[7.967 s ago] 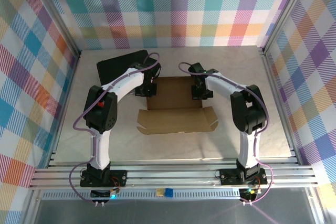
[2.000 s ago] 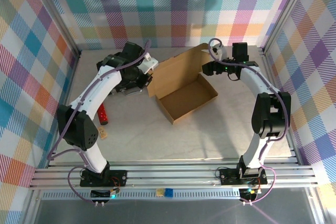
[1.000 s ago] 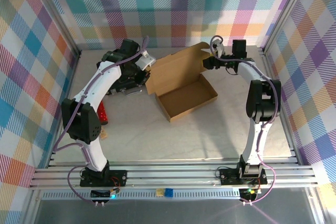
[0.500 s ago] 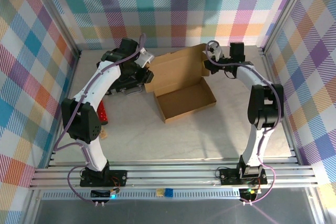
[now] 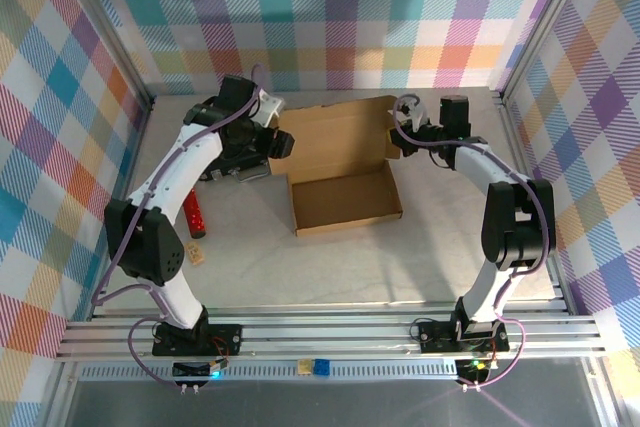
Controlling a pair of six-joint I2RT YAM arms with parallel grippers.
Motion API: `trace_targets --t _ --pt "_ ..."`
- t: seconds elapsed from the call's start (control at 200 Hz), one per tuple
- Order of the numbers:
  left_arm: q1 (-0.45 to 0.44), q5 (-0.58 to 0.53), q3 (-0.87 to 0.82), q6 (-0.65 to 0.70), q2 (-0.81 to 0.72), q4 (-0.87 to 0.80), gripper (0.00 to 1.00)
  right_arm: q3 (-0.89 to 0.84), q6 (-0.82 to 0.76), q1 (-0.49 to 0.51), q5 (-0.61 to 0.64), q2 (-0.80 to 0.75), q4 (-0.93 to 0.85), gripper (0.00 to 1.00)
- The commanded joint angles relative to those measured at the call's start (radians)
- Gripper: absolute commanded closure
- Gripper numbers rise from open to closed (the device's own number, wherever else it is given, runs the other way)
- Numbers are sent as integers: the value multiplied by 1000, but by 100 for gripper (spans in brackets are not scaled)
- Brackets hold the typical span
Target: Fold the paper box
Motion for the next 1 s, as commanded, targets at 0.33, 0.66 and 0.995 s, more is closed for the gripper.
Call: trace_targets --t 0.33,0.66,0.995 --pt "135 189 -149 -29 -26 179 29 -1 -21 5 -47 -25 0 100" --pt "112 199 -170 -145 -1 276 44 -1 -7 24 -26 -20 0 100" --pt "96 41 -137 -93 26 238 36 -14 -6 37 -11 -20 7 100"
